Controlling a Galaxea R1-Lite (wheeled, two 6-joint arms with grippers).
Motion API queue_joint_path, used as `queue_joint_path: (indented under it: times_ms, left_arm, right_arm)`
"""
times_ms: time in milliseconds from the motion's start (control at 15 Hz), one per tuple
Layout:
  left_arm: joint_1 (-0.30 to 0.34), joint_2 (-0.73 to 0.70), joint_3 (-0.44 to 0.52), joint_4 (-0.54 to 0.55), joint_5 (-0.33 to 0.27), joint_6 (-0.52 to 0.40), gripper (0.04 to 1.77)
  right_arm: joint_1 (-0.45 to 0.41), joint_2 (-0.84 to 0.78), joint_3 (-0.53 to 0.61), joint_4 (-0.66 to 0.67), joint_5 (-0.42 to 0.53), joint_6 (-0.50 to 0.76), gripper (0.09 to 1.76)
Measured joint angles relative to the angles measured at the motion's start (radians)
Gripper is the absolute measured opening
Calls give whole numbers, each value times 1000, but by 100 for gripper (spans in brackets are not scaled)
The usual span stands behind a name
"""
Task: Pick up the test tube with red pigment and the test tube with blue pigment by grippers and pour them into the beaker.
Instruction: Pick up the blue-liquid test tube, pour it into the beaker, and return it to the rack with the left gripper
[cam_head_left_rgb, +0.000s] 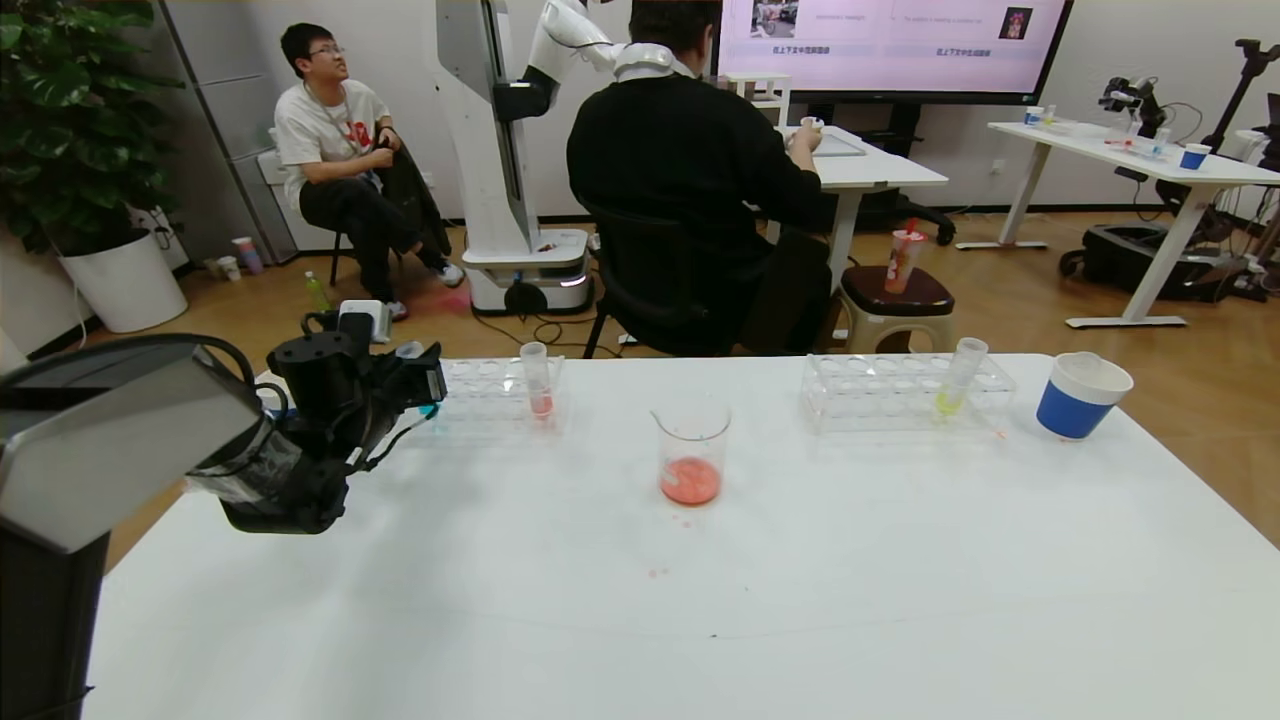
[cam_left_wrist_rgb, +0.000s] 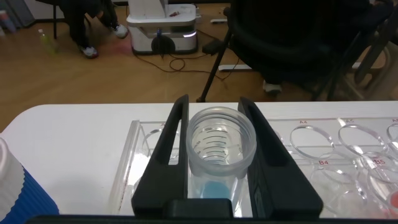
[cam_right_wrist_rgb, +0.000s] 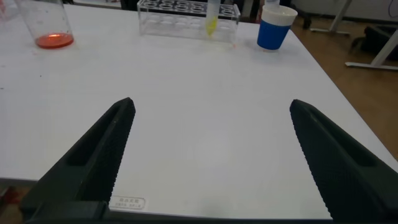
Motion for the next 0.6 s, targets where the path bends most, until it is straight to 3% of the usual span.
queue_joint_path:
  times_ms: [267,600]
  left_arm:
    - [0,-74,-30,109,0,0,54]
    - [-7,-229,-139,375,-4,-2,54]
  right_arm:
    - [0,0,0,0,0,0,174]
    - [0,0,0,0,0,0,174]
